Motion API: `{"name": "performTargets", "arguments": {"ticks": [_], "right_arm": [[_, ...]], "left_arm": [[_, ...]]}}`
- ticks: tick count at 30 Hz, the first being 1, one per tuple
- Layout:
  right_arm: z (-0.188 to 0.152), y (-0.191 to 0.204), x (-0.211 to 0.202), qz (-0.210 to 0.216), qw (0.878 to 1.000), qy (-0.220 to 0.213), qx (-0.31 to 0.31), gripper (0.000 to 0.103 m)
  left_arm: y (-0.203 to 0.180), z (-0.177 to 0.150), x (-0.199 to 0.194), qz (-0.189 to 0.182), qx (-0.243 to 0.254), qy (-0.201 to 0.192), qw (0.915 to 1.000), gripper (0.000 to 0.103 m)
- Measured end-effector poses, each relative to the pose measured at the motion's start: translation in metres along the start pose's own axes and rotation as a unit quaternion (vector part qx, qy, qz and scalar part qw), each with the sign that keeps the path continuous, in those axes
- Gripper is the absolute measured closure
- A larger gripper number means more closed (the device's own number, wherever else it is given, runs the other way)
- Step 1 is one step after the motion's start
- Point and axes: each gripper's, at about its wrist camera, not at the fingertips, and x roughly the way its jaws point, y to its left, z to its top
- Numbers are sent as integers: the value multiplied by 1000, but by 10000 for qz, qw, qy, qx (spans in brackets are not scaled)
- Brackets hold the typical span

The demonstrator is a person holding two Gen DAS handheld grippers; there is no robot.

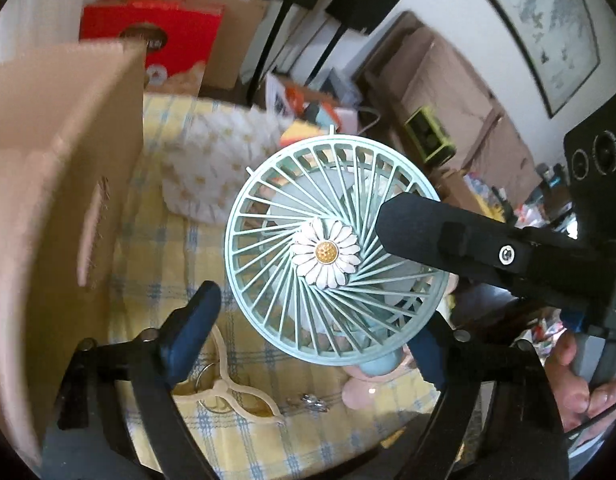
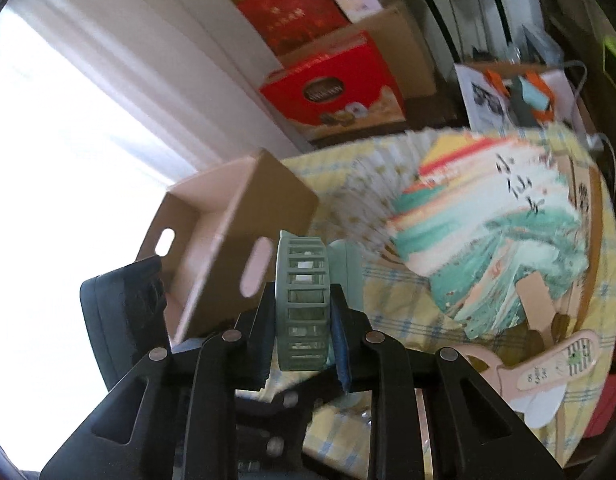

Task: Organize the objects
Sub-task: 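Grasp the mint-green mini fan with the left tool and lift it, then carry the mint-green fan into the cardboard box and release it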

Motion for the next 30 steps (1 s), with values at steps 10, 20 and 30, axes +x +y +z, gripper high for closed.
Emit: {"name": "performTargets", "arguments": {"ticks": [10,20,30], "right_arm": [[6,55,-20,5,9991,-187,-387,79],[18,114,-4,76,9969,-112,-780,79],[41,158,59,170,9945,295,-989,79]], "left_arm": [[-7,10,-61,-39,73,-376,9993,38],[33,28,-102,61,-175,-486,9986,38],[107,48,-118,184,-606,-422,9971,38]]}}
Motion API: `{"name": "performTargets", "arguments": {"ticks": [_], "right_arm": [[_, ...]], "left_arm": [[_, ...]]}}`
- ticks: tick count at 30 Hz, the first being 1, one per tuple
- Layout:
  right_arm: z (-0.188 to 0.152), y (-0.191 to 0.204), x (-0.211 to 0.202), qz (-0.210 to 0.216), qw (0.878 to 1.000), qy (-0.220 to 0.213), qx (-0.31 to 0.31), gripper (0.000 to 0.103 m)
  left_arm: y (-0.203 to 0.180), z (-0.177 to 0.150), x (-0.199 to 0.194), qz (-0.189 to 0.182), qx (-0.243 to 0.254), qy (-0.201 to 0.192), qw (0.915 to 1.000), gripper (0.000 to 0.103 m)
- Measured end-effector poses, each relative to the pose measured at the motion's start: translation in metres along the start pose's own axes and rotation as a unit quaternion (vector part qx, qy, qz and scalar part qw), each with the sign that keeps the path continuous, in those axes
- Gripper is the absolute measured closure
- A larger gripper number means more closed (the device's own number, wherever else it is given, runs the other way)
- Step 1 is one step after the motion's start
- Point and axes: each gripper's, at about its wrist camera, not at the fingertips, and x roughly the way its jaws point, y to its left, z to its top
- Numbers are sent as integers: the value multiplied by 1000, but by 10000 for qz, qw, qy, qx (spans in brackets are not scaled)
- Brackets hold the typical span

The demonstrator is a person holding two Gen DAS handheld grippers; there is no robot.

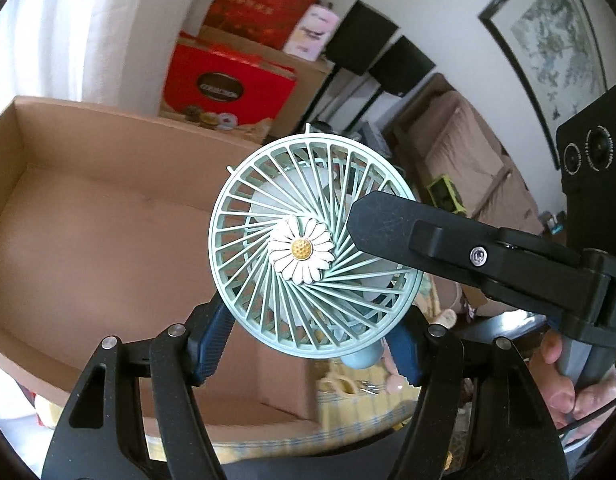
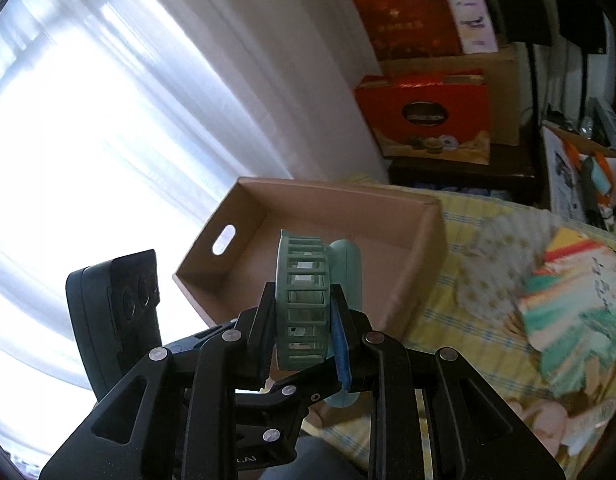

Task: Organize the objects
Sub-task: 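Carry the mint-green fan into the cardboard box and release it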

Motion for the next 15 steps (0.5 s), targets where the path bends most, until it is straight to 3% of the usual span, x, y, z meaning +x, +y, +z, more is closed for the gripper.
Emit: {"name": "performTargets", "arguments": {"ticks": [5,8,15], "right_arm": [[11,6,36,56,9998,215,-1,79],[18,7,57,21,9994,337,-47,79],[29,-8,102,-522,9967,597,-180,79]], "left_arm": [[36,11,8,90,-181,113,9997,38],[50,14,16,176,-228,237,9993,30],[75,-3,17,275,-241,492,9981,21]]}}
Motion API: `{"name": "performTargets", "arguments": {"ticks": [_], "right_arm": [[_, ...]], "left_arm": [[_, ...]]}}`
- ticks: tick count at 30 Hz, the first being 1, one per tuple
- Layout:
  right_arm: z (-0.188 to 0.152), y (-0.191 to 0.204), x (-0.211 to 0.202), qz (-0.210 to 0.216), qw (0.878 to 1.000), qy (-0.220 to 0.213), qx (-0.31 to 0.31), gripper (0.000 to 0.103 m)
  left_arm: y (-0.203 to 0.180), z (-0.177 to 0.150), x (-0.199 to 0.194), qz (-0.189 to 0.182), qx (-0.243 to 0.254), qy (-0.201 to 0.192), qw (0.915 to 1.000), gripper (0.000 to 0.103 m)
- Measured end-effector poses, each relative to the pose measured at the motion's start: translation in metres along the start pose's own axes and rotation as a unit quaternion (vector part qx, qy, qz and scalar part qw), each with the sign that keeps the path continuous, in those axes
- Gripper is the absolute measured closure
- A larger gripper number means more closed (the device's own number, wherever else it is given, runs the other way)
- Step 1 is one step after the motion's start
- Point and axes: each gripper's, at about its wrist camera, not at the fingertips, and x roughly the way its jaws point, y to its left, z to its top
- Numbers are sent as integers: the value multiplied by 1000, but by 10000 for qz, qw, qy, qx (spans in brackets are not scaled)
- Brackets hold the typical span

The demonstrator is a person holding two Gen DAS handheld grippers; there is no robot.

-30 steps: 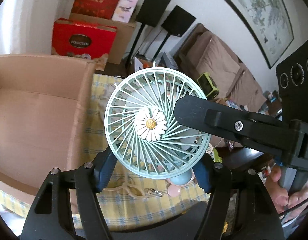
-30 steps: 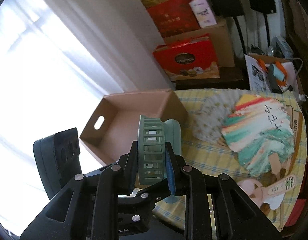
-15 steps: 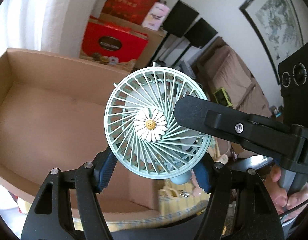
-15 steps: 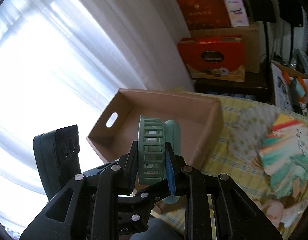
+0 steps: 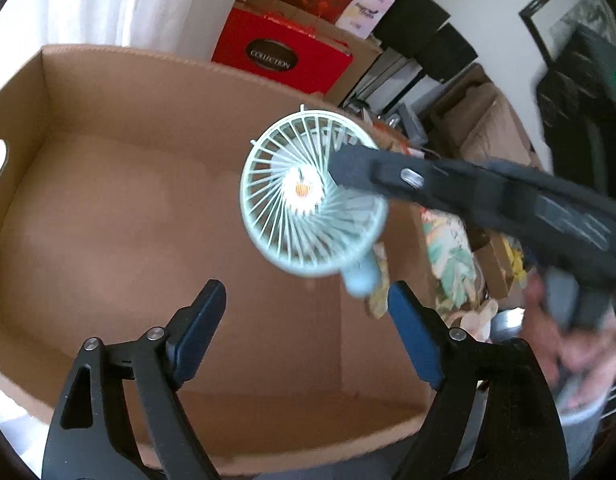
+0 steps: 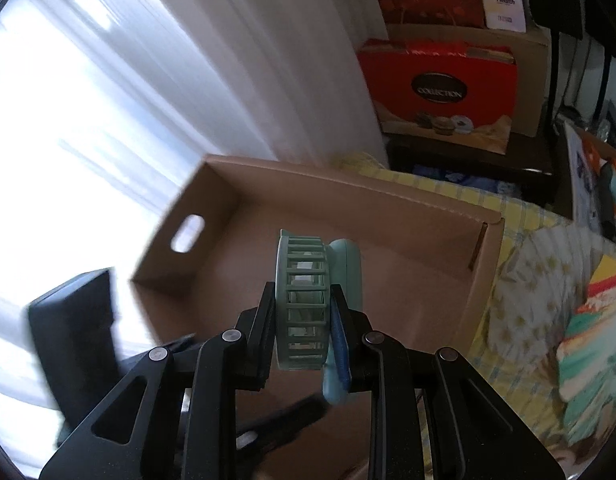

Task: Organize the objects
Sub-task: 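Carry the mint-green fan into the cardboard box and release it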

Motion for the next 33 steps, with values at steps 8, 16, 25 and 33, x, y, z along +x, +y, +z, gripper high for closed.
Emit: {"name": "performTargets", "arguments": {"ticks": [8,16,25,33], "right_arm": [[2,2,48,-1053,9909,504,-665,79],[-4,11,75,-1747,9732,686,-1331,79],[-29,52,98,-2808,9151,565,-2839,79],[-46,64,103,-2253,9182,1092,-3070,64]], "left_arm": [[6,-8,-21,-80,-32,63,9999,15],[27,0,-57,-146,-302,-397,9986,10],[75,1,-73,-99,-830,-676,9942,10],[82,3,-68,-68,-931,-654,9935,9]]}}
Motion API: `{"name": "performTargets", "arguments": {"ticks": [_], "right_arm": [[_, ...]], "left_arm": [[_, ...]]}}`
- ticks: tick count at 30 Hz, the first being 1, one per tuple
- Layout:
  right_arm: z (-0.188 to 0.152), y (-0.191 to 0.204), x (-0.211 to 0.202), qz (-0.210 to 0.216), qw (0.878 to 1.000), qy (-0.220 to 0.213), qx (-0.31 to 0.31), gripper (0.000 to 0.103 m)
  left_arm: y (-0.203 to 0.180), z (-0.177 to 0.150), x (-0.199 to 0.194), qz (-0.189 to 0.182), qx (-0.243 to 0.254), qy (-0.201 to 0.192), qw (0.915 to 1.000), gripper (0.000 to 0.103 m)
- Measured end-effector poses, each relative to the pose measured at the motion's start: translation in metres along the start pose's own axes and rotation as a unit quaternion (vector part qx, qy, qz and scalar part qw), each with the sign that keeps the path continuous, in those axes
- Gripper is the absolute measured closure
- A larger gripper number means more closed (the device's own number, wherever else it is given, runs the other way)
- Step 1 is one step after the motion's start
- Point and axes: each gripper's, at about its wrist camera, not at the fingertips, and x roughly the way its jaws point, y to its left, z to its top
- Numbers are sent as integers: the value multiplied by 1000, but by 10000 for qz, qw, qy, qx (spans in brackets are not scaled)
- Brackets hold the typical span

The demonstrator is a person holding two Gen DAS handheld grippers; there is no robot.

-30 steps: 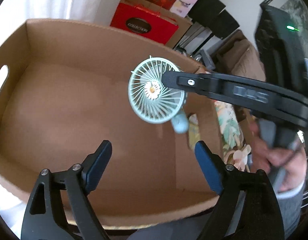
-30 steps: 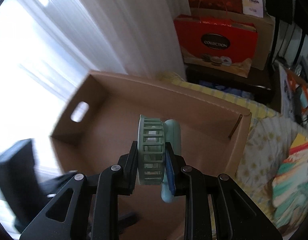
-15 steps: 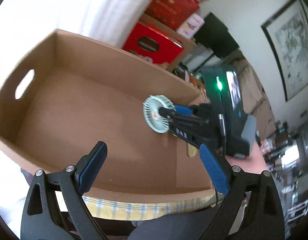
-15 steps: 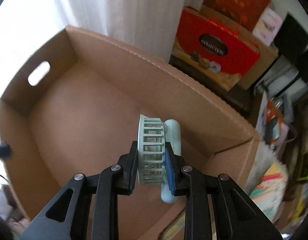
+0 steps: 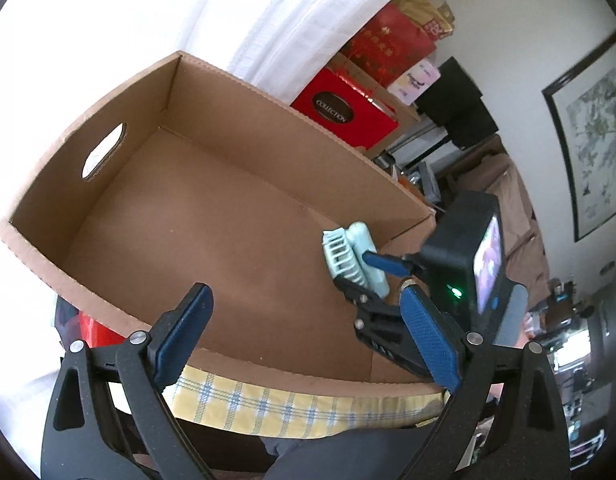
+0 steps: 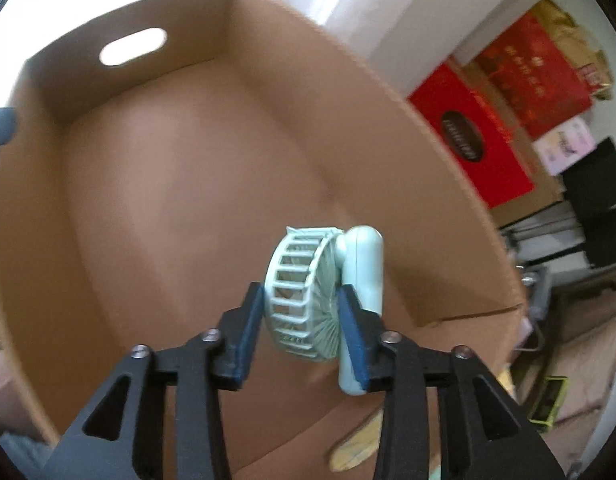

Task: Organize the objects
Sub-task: 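Carry the mint-green fan into the cardboard box and release it, then push the mint-green fan upright inside the box with the left tool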

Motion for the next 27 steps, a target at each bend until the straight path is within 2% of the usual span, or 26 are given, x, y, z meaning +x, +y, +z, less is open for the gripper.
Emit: {"name": "performTargets", "arguments": {"ticks": [2,4,8,11,16,18,20,22,24,27], "right_arm": [[-4,3,-2,59,10000,31,-31,64],[-7,6,-7,-120,9999,33,-61,64],[-15,-8,-30,143,9990,-244,336,63],[-27,-27,-58,351,9951,-558,735,62],[-52,-52,-100,568,9849,-962,1320,59],[-65,-61,-115,692,9788,-1095,1587,59],[-81,-64,-131,796,9732,-1215,1782,59],[-94,-70,-141,870,9688,-1302,1922,58],[-107,-75,-149,893,9658,-1356,2020,58],[-124,-78,-158,872,9632,-1386,2133,58]], "left_arm": [[-3,0,1,39,83,34,10000,9],[-10,2,6,107,195,95,9997,9],[-28,8,23,256,531,379,9975,9],[-43,10,40,335,863,730,9930,9],[-59,21,81,153,934,1504,9841,10],[-66,25,98,261,1131,1724,9782,16],[-72,26,112,586,1471,1820,9705,21],[-80,24,126,989,1920,1847,9588,25],[-83,19,137,1217,2216,1954,9476,37],[-90,12,148,1402,2516,2010,9363,47]]}}
